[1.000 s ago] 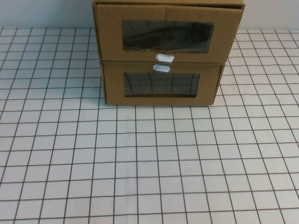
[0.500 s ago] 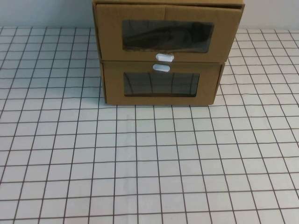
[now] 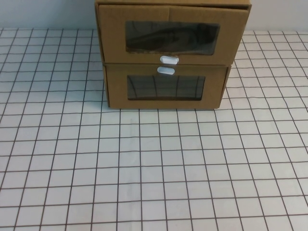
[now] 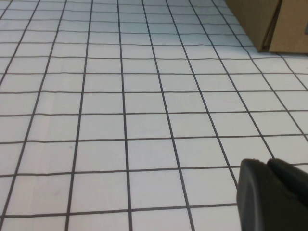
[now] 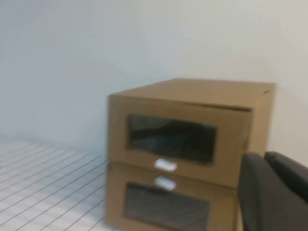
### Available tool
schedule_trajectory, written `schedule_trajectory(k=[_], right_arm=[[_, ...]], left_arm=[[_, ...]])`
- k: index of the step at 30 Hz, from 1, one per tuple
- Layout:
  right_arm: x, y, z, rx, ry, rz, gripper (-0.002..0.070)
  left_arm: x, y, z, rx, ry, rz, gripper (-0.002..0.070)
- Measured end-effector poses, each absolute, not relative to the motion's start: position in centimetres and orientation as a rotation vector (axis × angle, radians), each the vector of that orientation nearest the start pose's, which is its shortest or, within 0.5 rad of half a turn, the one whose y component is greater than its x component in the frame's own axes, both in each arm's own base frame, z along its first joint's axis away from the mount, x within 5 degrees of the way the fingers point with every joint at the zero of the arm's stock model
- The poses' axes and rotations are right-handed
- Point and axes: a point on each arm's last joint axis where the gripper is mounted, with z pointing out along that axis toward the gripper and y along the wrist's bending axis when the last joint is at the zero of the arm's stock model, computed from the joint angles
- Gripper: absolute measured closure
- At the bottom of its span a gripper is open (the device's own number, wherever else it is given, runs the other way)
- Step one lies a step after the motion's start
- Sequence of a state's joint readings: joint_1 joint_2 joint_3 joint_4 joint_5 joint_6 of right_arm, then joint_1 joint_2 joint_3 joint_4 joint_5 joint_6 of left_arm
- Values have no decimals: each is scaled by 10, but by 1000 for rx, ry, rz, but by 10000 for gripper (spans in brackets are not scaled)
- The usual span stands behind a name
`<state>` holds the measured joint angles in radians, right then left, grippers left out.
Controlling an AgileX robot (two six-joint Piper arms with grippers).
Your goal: Close the shoe box
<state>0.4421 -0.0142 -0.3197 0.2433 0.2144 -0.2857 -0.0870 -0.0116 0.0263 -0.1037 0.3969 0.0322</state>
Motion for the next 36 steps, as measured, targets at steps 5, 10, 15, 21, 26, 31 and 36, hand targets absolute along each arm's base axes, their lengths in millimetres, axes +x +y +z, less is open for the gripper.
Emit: schedule_trajectory(k=[5,10,15,21,26,31,36], right_arm=[[36,13,275,-245,1331,225,690],[49,10,234,-168,1468,114,690],[55,11,196,-137,1623,143,690],[52,16,177,-168,1800,209,690],[51,17,174,-180,1835,217,690],[51,17,174,-180,1836,217,690],[51,17,174,-179,1836,219,690]], left_arm=[[51,-8,170,50,1895,-140,680],[51,-8,170,50,1895,-140,680],[51,-8,170,50,1895,-140,680],[51,-8,170,50,1895,-140,680],[51,-8,170,50,1895,-140,680],[51,-8,170,50,1895,-140,680],[51,-8,170,50,1895,-140,680]])
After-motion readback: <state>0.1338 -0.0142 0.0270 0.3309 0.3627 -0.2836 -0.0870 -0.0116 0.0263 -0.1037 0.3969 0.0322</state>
